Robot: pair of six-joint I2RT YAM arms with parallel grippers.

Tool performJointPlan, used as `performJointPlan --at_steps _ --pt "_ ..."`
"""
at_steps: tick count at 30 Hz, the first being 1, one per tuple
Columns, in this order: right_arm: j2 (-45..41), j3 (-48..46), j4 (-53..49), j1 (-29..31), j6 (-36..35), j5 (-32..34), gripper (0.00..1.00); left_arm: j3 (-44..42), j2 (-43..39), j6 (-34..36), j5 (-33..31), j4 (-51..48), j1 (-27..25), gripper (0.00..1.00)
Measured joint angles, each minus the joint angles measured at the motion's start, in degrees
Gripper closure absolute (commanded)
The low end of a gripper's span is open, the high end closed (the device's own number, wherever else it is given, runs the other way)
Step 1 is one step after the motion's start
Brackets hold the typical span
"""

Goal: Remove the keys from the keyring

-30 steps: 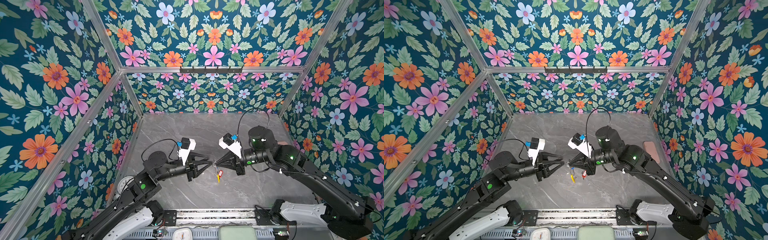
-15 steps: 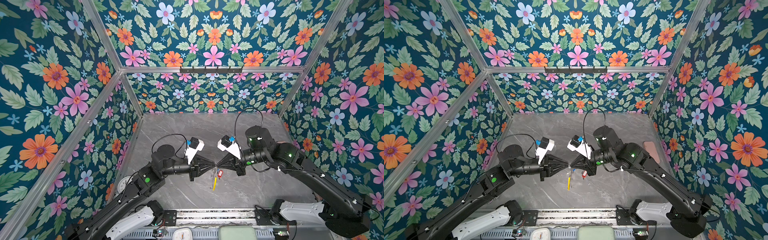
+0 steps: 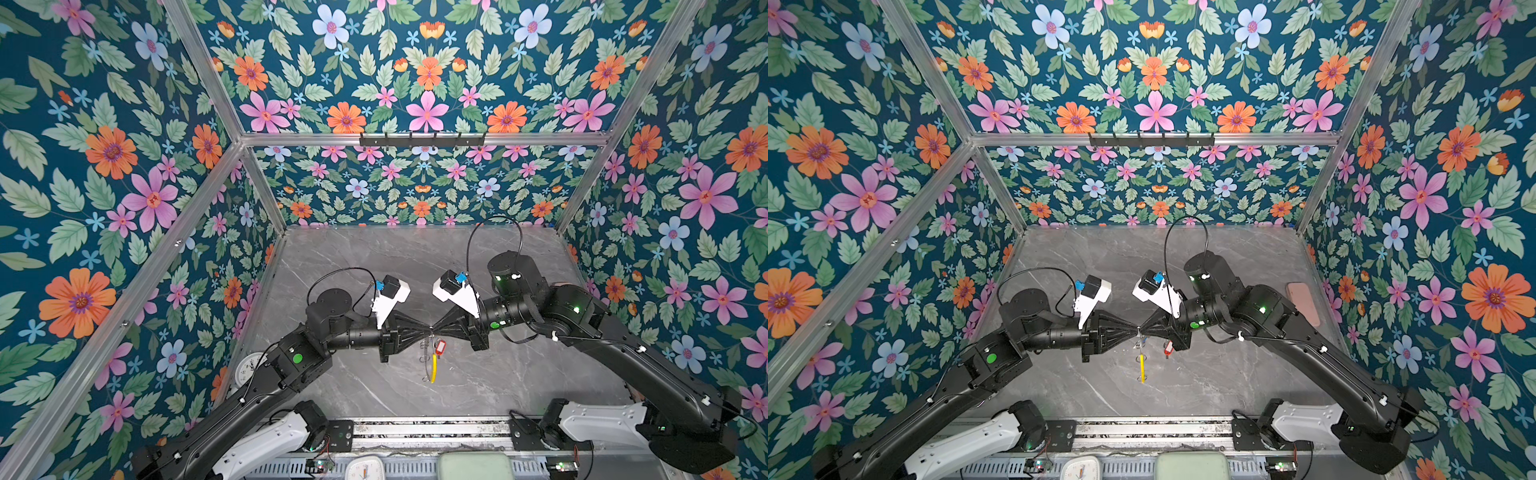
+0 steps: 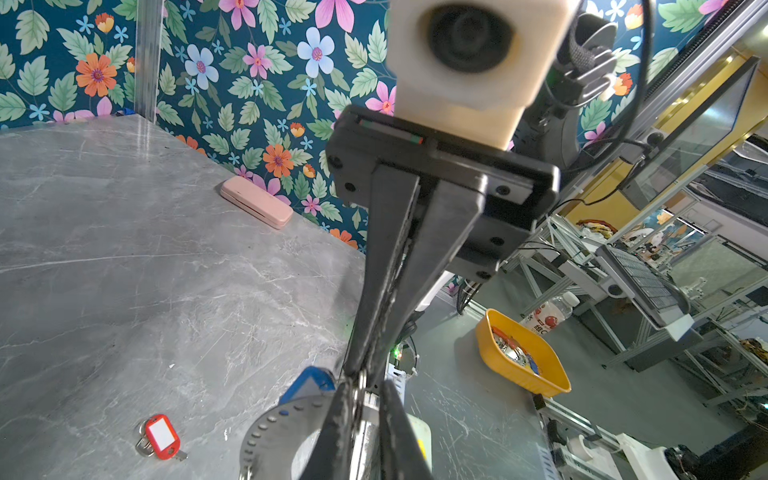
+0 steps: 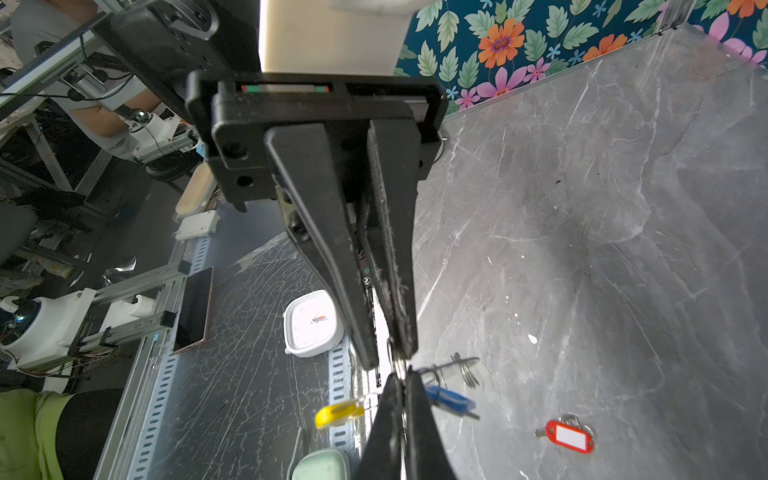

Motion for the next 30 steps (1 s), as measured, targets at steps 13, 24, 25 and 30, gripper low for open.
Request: performJointPlan --at_steps 13,24,25,30 --pt "-2.45 -3.41 5.51 0.37 3.13 1.25 0.62 -3.1 -2.89 -0.33 -1.53 3.78 0.0 1.0" --pt "-13.97 -23.26 30.86 1.14 7.52 6.14 0.44 -11.3 -13.86 0.26 -7.48 14.97 -0.04 1.0" --pt "-13.68 -23.56 32.13 1.16 7.63 5.44 0.43 -11.54 -13.99 0.22 -7.45 15.54 -0.04 1.0" --pt "-12.02 -23.67 37.51 1.81 8.94 2.97 0.42 -11.69 -13.2 0.07 -6.95 18.12 -0.04 1.0"
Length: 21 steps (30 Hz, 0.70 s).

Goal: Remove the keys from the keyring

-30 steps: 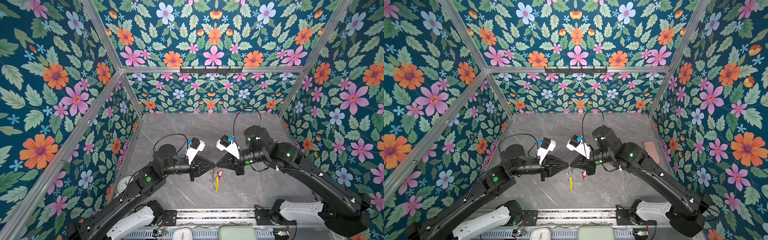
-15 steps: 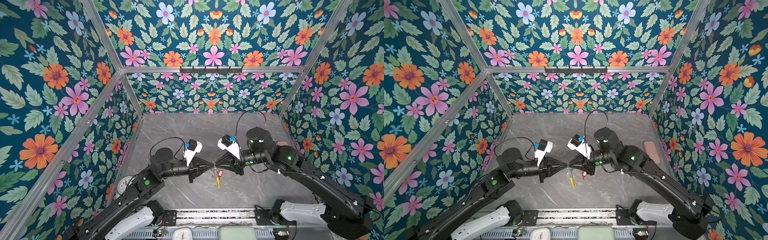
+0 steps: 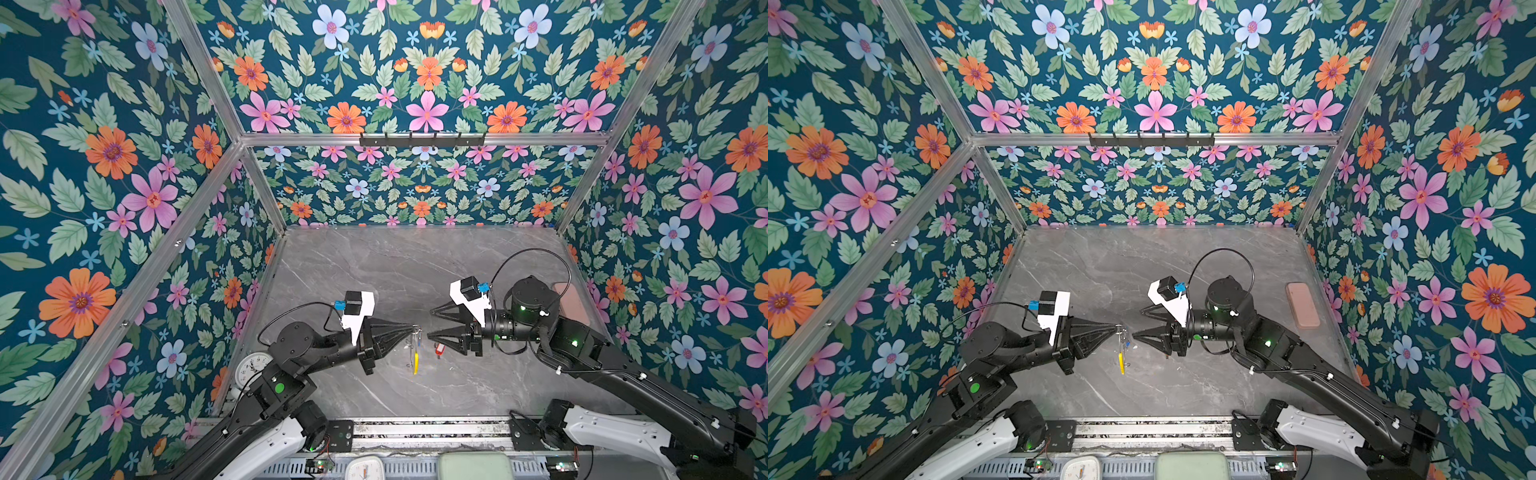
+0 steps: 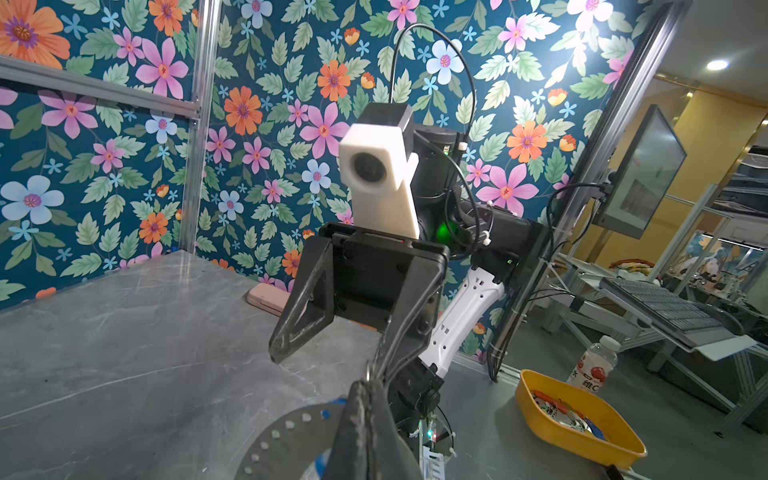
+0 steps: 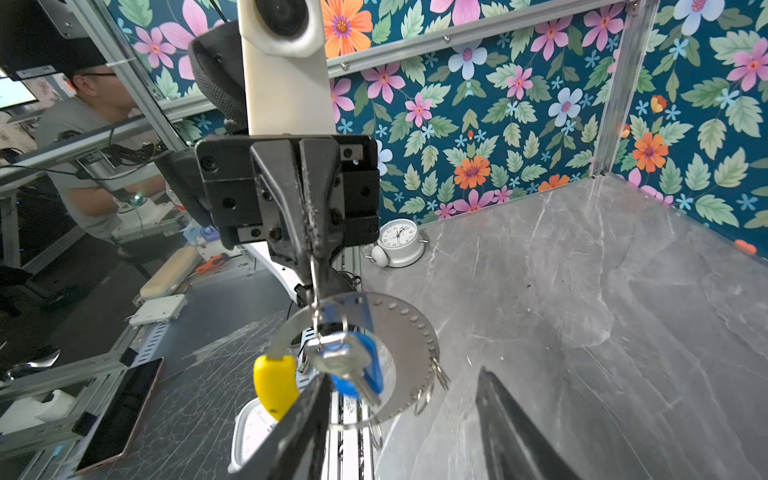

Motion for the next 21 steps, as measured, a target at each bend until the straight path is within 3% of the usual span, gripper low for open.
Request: performJointPlan --at_steps 5,14,21 --pt "1.62 0.81 1.33 0.9 0.2 -0.79 0.44 -0.15 0.59 -1.05 1.05 0.96 -0.02 1.0" --pt "2.29 1.7 0.96 1.75 0.15 -2.08 0.68 -0.59 0.07 -1.49 0.61 2.12 -0.02 1.0" --pt "2.67 1.7 0.96 2.29 0.15 -3.23 0.71 -0.68 0.2 -1.62 -0.24 3.32 0.0 1.0"
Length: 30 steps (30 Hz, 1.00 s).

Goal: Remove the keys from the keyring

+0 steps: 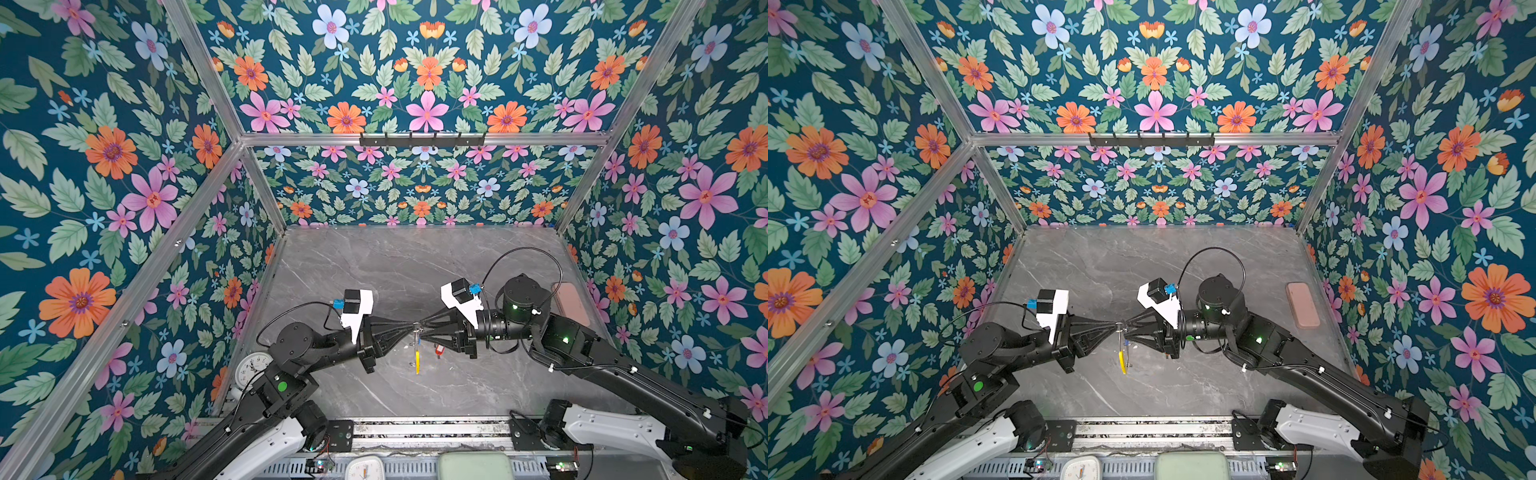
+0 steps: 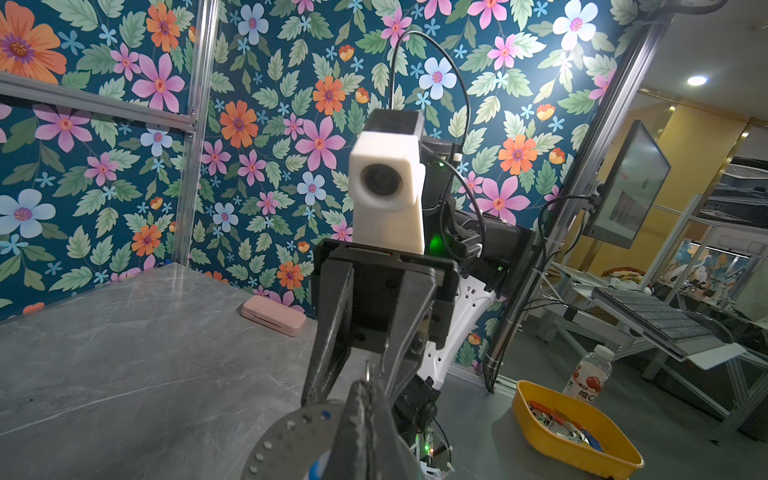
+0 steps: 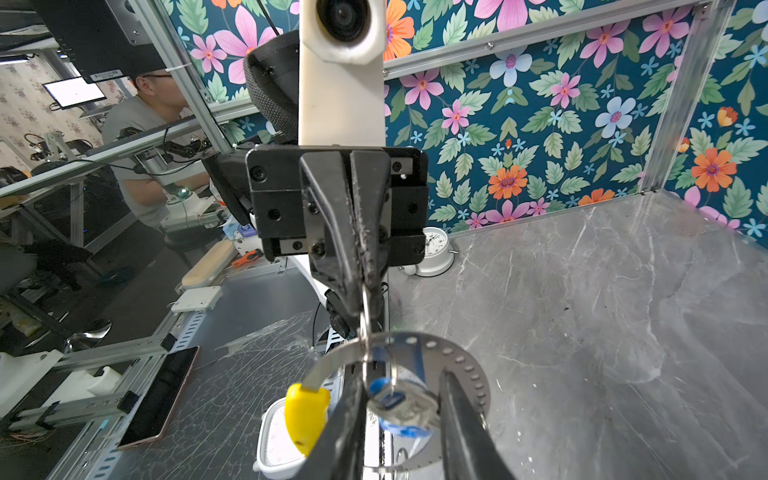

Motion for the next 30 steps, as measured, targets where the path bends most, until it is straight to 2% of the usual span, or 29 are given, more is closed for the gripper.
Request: performJointPlan --at_steps 3,5,10,15,16,20,21,26,30 --pt "0.28 -0.09 0.04 0.15 -0.02 -0.13 0.73 0.0 0.28 -0.09 0.02 0.13 0.0 1.0" --pt "0.59 -0.11 0.04 0.17 -0.02 -0.28 0.79 0.0 0.46 -0.13 0.0 0.15 -0.02 1.0" --pt "1.07 -0.46 0.13 0.33 0.02 -0.74 0.84 -0.04 0.61 -0.9 -0.26 1.68 0.0 1.0" --pt "1.68 -1.25 0.2 0.76 0.48 -1.33 0.85 -0.44 1.29 -1.14 -0.22 4.2 0.0 1.0" --pt "1.73 -1.29 0.13 0.83 0.48 -1.36 0.83 -0.44 1.46 -1.14 -0.15 4.48 0.0 1.0" --pt "0.26 -1.53 -0.57 0.92 0.66 -1.14 0.61 -0.46 1.57 -1.07 -0.02 4.31 0.0 1.0" --pt "-0.57 -1.68 -0.96 0.92 0.33 -0.52 0.58 -0.5 1.33 -0.9 -0.04 4.31 0.0 1.0" --pt "-5.77 -2.69 -2.01 -3.1 0.92 0.11 0.53 -0.74 0.55 -0.04 0.24 4.37 0.0 1.0" --pt "-4.7 -0.98 2.14 -5.51 4.2 -2.49 0.55 -1.2 0.7 0.17 0.24 4.39 0.0 1.0"
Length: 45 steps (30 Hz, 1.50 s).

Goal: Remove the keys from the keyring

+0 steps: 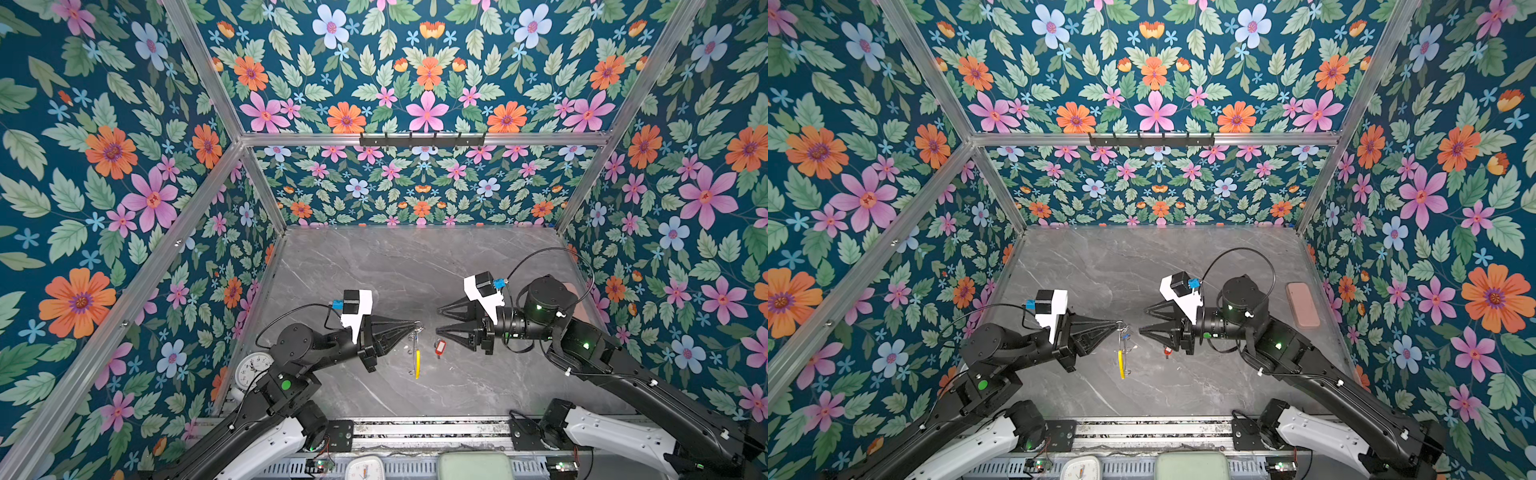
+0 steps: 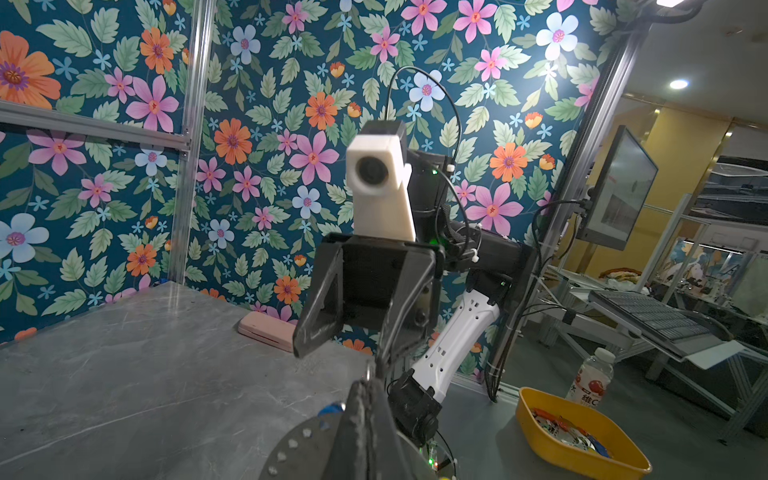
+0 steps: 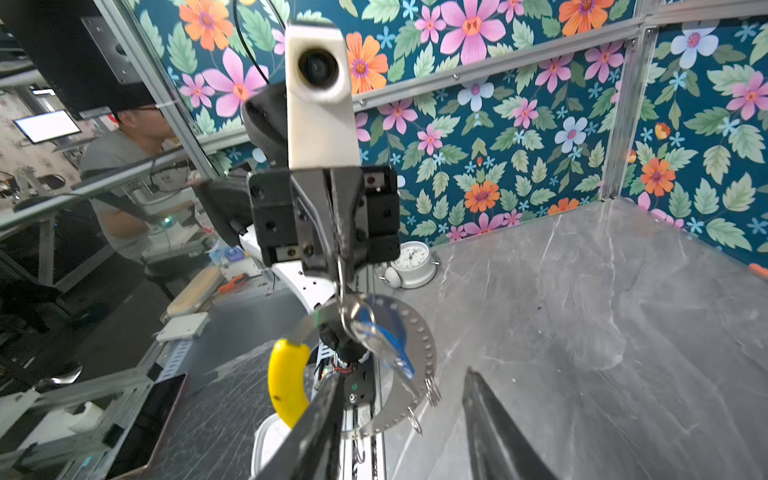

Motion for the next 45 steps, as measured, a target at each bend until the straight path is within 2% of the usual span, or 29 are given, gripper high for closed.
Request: performJointPlan --at_steps 9,16,23,27,31,35,40,45 --pt "5.75 1.81 3.45 0.74 2.1 -6.38 0.69 -0.68 0.26 -0.09 -0.35 1.53 0.0 1.0" --pt "6.67 1.18 3.82 1.84 2.03 -6.8 0.82 -1.38 0.48 -1.14 -0.44 3.87 0.0 1.0" --pt "7.61 1.18 4.72 2.47 1.77 -6.93 0.86 -1.51 0.66 -1.42 -0.52 4.57 0.0 1.0" --pt "7.76 1.18 5.18 2.64 1.77 -6.93 0.83 -1.53 0.79 -1.49 -0.48 4.79 0.0 1.0" --pt "6.88 1.18 4.13 2.58 1.64 -6.32 0.63 -1.53 0.85 -1.46 -0.44 5.22 0.0 1.0" --pt "3.41 0.87 2.99 -0.35 1.68 -6.75 0.53 -1.53 0.0 -1.25 -0.24 4.92 0.0 1.0" --pt "2.86 3.06 3.76 -1.6 3.78 -8.85 0.53 -1.81 -0.35 -1.05 0.22 4.94 0.0 1.0" --pt "7.08 3.89 6.43 -1.79 8.11 -10.34 0.65 -2.36 -0.15 -1.05 0.15 5.29 0.0 1.0"
